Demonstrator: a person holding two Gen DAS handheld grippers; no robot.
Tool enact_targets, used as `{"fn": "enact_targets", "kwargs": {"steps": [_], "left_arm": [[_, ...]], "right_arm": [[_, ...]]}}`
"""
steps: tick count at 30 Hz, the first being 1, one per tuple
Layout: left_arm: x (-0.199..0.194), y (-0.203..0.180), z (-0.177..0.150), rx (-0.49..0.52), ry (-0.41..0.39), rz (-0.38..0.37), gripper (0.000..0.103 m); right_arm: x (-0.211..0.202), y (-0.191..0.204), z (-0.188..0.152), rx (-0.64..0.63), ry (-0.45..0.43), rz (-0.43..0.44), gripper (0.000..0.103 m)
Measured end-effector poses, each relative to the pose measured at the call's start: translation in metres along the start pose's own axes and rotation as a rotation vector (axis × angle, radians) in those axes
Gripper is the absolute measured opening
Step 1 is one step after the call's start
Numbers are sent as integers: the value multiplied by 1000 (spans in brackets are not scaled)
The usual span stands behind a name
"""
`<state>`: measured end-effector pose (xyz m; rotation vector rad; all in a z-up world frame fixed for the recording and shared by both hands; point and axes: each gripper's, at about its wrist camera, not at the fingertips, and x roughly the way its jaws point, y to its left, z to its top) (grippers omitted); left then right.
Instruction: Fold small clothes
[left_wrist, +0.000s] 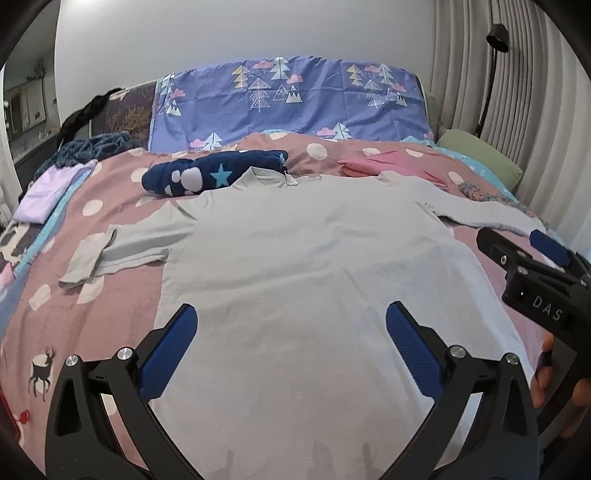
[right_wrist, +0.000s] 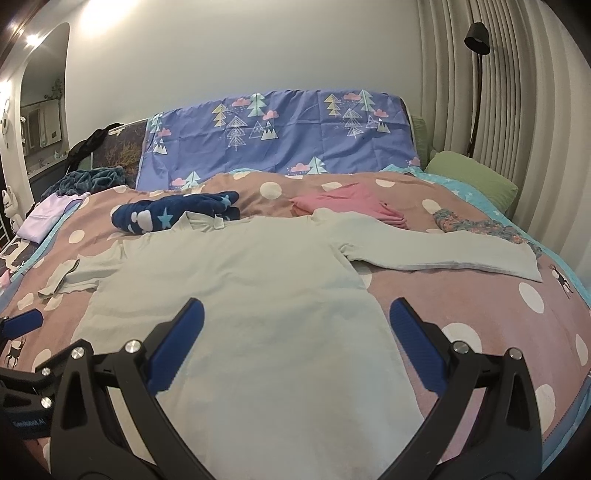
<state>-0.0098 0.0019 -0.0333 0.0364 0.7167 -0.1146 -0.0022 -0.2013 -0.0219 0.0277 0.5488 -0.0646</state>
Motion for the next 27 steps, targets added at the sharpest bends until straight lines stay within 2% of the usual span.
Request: {"fn": "enact_targets", "kwargs": {"steps": [6, 27], "left_arm": [[0, 3, 0, -33, 5, -50, 102], [3, 3, -2, -10, 18, -42, 102]], "right_arm": [[2, -6, 1, 42, 22, 30, 101], [3, -3, 0, 41, 40, 39, 101]]}}
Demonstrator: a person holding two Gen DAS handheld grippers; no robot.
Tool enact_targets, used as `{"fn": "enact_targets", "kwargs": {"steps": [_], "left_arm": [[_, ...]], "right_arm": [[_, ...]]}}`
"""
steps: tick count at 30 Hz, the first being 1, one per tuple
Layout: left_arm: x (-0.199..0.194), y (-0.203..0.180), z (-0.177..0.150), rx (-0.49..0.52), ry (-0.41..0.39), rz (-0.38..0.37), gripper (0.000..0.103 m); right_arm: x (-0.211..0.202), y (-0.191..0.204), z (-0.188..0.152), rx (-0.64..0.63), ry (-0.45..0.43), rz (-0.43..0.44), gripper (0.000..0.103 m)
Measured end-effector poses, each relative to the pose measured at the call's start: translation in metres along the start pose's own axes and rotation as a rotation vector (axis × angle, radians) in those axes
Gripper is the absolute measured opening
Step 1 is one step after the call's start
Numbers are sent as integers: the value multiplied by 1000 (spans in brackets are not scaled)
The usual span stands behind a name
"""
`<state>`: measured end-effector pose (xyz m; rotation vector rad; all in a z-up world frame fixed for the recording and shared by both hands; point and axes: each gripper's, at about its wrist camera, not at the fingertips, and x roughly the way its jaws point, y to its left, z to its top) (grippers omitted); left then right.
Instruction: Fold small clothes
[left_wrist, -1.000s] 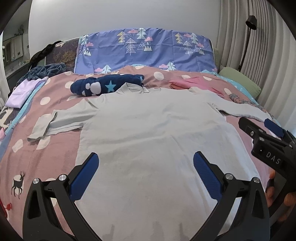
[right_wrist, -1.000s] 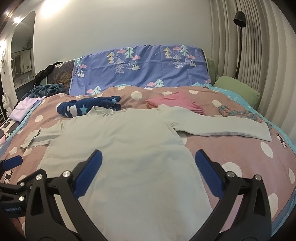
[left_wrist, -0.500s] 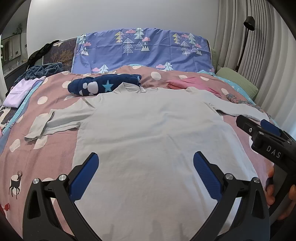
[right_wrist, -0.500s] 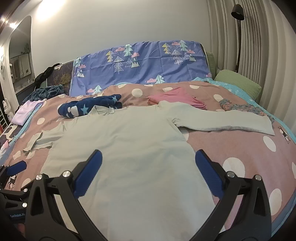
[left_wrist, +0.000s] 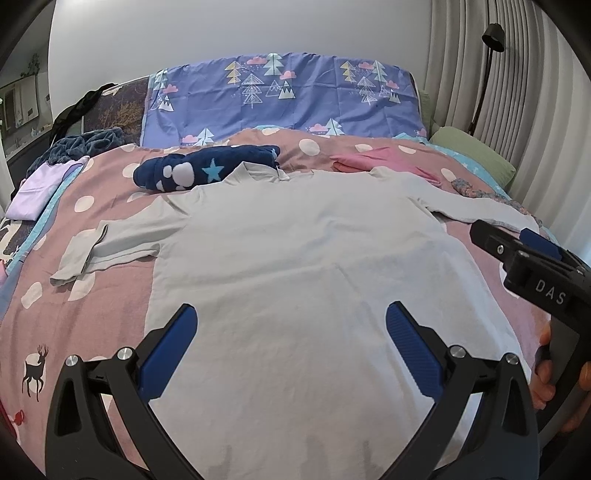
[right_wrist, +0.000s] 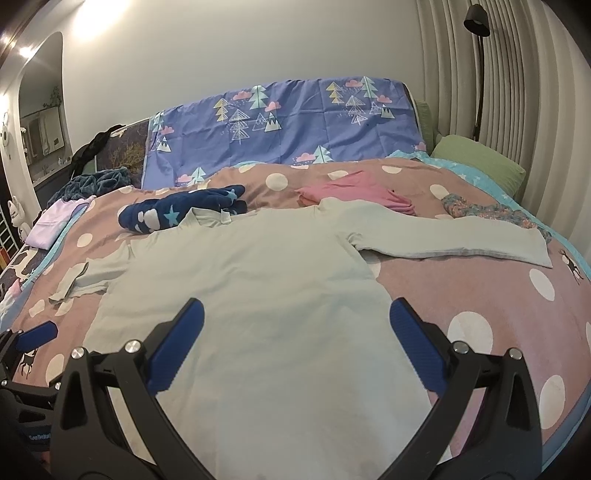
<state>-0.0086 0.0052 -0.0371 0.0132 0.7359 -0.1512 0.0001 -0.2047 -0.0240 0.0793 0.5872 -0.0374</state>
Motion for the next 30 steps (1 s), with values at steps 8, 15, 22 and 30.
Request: {"fn": "enact_targets", "kwargs": {"steps": [8, 15, 22, 30], "left_arm": [[1, -5, -1, 18, 7, -12, 102], [-1, -8, -1, 25, 2, -26, 102], [-1, -8, -2, 19, 6, -36, 102], [3, -7, -2, 5, 24, -27, 102]], "right_arm": [[0, 0, 0, 0, 4, 0, 101], [0, 0, 0, 1, 3, 0, 101], [0, -1, 1, 1, 4, -1, 101], [1, -1, -2, 3, 5, -1, 101]]}}
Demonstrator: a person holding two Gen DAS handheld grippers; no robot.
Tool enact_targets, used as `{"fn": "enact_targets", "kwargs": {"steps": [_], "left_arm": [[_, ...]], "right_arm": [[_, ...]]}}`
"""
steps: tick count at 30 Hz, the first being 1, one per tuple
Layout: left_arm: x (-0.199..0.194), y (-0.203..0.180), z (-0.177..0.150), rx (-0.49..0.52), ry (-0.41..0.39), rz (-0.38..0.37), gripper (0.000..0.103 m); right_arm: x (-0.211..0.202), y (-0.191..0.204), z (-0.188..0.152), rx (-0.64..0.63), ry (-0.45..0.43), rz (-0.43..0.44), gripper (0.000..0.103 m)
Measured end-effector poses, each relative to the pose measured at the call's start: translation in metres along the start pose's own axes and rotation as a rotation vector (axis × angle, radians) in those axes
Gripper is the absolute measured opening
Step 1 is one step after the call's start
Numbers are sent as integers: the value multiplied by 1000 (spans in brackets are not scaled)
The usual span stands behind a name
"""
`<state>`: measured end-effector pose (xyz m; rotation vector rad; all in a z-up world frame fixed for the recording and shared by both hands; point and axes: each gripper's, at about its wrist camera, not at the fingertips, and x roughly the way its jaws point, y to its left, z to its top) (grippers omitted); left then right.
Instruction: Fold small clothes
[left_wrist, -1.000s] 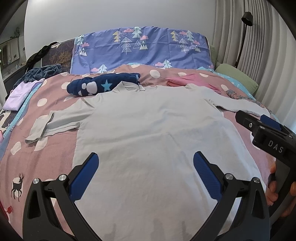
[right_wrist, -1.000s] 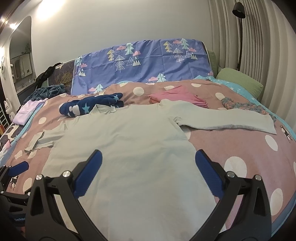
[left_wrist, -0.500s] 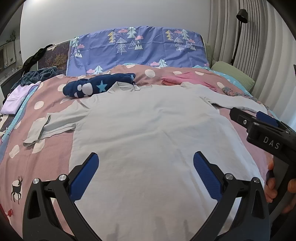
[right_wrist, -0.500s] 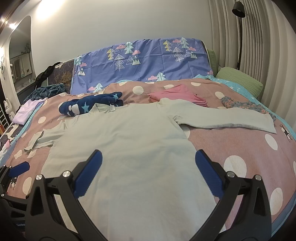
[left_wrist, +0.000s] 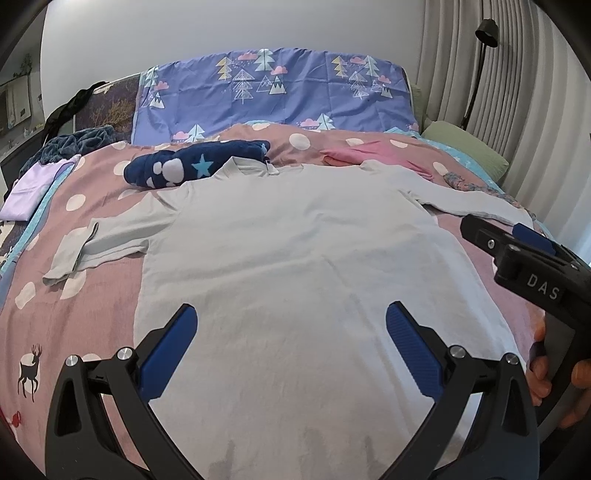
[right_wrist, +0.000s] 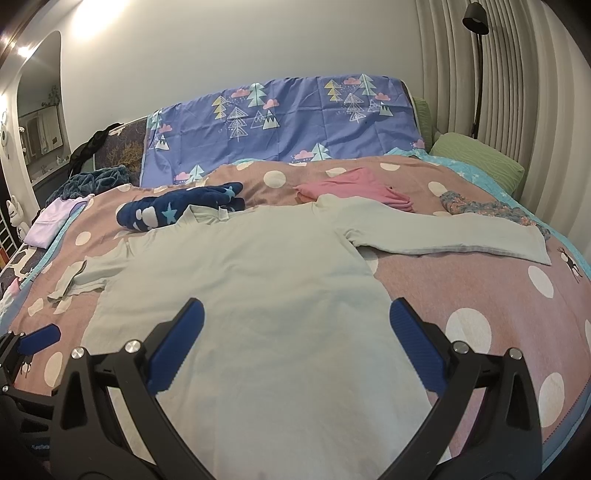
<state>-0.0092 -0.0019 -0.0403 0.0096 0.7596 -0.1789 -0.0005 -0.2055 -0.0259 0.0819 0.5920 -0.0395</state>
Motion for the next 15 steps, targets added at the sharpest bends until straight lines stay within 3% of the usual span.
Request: {"fn": "enact_targets", "kwargs": {"steps": [11, 15], "left_arm": [[6, 3, 0, -13, 14, 4, 102], [11, 6, -1, -19, 25, -1, 100]], "right_arm": [[5, 5, -5, -27, 13, 2, 101], [11, 8, -2, -40, 21, 9, 89]]}}
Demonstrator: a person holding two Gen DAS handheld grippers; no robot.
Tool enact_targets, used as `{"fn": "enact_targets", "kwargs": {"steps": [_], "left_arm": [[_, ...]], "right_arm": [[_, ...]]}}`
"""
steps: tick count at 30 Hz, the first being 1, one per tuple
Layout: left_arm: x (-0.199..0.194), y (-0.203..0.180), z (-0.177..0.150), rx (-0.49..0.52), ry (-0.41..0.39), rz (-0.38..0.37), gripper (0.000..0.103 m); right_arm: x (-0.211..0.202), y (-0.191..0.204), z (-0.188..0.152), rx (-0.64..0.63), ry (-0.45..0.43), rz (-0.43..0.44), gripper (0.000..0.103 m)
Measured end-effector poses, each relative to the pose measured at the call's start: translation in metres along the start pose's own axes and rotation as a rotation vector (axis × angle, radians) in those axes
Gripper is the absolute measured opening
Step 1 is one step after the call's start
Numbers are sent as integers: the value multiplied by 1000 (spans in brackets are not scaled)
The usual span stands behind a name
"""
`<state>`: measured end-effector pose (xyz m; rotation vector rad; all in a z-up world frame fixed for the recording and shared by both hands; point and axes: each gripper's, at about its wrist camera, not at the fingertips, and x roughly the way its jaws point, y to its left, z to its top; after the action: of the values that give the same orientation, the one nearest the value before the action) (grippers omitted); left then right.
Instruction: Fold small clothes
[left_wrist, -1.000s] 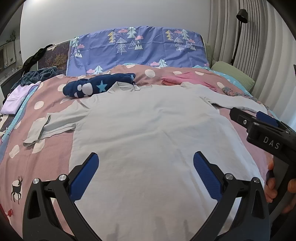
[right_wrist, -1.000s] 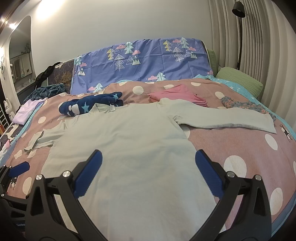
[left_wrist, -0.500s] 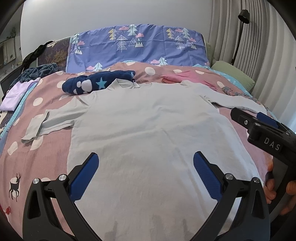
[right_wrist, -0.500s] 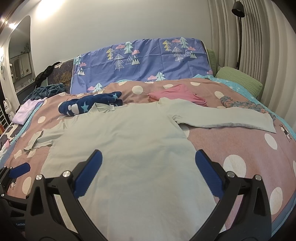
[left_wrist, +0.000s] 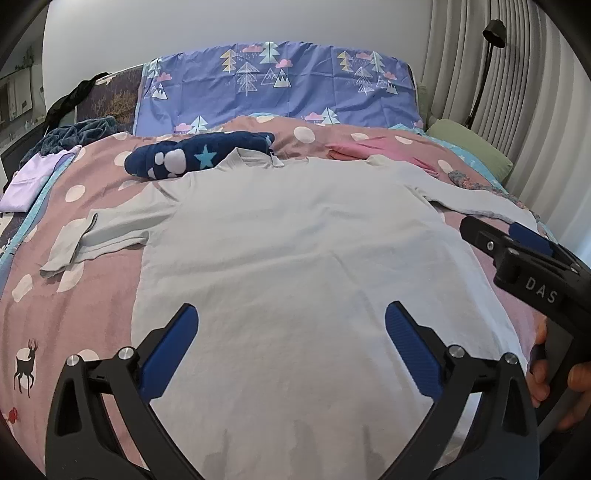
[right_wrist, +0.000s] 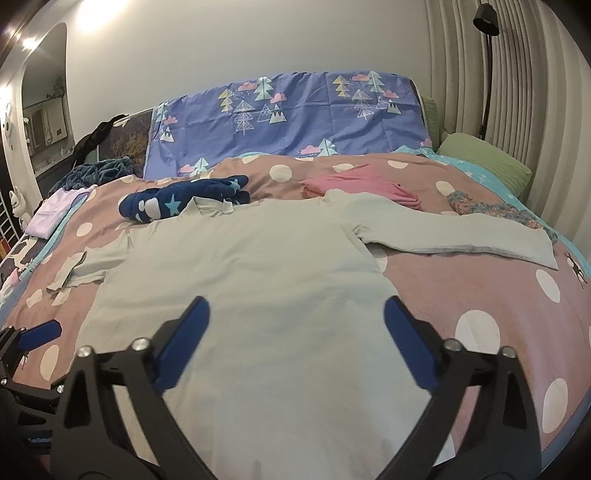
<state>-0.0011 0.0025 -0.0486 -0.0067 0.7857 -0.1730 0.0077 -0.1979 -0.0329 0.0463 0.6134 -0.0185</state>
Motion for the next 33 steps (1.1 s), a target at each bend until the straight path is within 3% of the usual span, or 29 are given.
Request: {"fn": "enact_targets", "kwargs": {"steps": [3, 7, 13, 17, 21, 24, 28, 31, 33], "left_arm": [[3, 3, 0, -7, 8, -7, 96], [8, 8, -1, -19, 22, -13, 90], [18, 38, 0, -75, 26, 11, 76], [29, 98, 5, -167, 31, 121, 48], [44, 189, 9, -282, 69, 341, 47], [56, 248, 14, -361, 105, 438, 47], [75, 297, 29, -434, 120, 418, 50], [97, 312, 40, -446, 144, 419, 50], [113, 313, 45, -422, 175, 418, 57]], "right_arm": [[5, 3, 2, -15, 16, 12, 78], [11, 8, 3, -29, 43, 36, 55], [21, 12, 2, -25, 75, 86, 52], [29, 13, 1, -38, 100, 91, 52], [38, 10, 1, -36, 131, 90, 52], [46, 8, 0, -32, 146, 76, 52], [57, 9, -3, -10, 179, 80, 52], [63, 12, -5, -11, 196, 85, 53], [65, 12, -5, -18, 201, 79, 54]]}}
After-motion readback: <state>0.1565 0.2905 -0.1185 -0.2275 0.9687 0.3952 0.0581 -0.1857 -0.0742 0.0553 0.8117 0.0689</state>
